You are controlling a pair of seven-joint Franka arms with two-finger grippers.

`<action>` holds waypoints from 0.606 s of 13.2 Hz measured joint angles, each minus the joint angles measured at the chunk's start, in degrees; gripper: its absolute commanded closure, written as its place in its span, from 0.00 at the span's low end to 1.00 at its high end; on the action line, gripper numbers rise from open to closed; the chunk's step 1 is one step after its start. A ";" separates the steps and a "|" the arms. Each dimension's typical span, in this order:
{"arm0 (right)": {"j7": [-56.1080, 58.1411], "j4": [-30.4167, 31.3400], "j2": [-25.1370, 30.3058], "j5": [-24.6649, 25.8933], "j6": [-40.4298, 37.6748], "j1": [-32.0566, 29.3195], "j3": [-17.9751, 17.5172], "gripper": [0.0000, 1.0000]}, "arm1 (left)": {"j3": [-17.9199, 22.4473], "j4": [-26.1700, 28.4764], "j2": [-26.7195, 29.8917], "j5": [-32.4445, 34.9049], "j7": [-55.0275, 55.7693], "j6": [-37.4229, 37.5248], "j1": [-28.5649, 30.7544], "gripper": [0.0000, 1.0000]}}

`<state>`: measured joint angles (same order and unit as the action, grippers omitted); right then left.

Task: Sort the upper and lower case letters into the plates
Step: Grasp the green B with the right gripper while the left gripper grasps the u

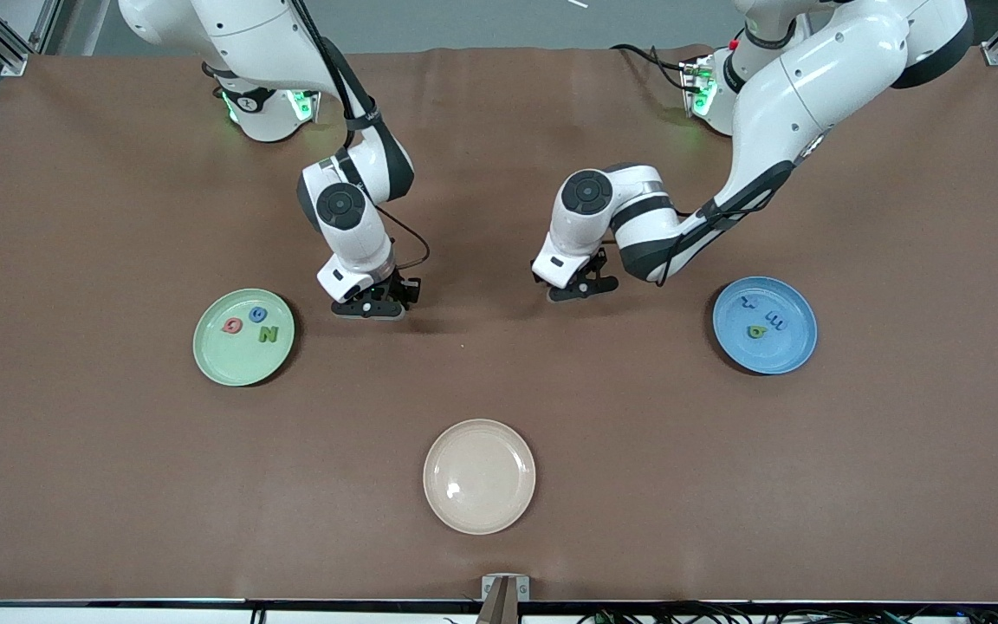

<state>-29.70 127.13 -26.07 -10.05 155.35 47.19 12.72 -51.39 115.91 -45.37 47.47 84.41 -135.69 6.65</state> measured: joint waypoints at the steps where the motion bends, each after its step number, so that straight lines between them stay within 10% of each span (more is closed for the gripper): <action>1: -0.01 0.00 0.00 0.00 -0.05 0.00 0.00 0.68 | 0.09 0.01 -0.03 0.02 0.00 -0.39 -0.02 0.35; 4: -0.02 -0.03 0.07 0.00 -0.22 0.00 0.04 0.97 | 0.12 0.03 -0.04 0.03 0.00 -0.63 -0.12 0.35; 8: -0.02 -0.41 0.10 -0.01 -1.83 -0.35 0.62 1.00 | 0.13 0.07 -0.05 0.03 0.00 -0.66 -0.35 0.36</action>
<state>-29.72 126.72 -25.96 -10.06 153.52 46.84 13.34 -51.26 115.97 -45.42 47.50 84.41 -136.35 6.29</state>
